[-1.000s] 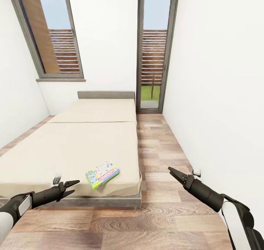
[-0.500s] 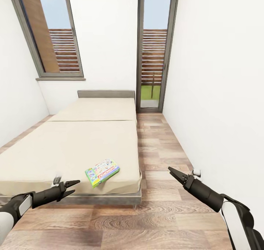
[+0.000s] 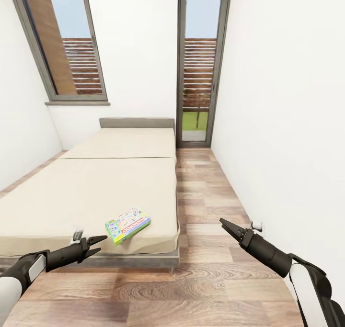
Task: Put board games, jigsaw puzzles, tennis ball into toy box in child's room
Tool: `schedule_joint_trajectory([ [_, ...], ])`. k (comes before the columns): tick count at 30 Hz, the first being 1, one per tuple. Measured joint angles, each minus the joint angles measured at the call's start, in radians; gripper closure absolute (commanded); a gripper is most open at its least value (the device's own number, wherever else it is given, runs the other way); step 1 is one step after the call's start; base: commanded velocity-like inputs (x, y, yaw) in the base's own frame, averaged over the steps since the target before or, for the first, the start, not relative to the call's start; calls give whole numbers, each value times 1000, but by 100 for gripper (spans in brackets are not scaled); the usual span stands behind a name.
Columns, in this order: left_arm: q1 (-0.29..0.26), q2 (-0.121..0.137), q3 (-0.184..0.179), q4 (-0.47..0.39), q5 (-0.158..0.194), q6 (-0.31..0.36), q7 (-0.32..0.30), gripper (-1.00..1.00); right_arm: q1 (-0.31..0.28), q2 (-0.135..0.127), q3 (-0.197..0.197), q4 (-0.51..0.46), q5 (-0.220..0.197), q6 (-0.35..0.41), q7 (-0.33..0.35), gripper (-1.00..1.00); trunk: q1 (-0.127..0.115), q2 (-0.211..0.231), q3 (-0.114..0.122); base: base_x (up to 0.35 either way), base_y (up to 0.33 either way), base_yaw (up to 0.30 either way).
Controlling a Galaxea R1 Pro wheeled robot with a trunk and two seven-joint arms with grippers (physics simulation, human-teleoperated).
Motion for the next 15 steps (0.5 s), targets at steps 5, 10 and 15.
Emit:
schedule_joint_trajectory([
  [5, 0, 0, 1, 0, 0, 0, 0, -100, 0, 0, 1, 0, 0, -1, 0, -100, 0, 0, 0, 0, -54, 0],
  [10, 0, 0, 1, 0, 0, -1, 0, -100, 0, 0, 1, 0, -1, -1, -2, -100, 0, 0, 0, 42, -11, 0],
  [15, 0, 0, 1, 0, 0, -2, 0, -100, 0, 0, 1, 0, -1, -1, -3, -100, 0, 0, 0, 196, 35, 0],
])
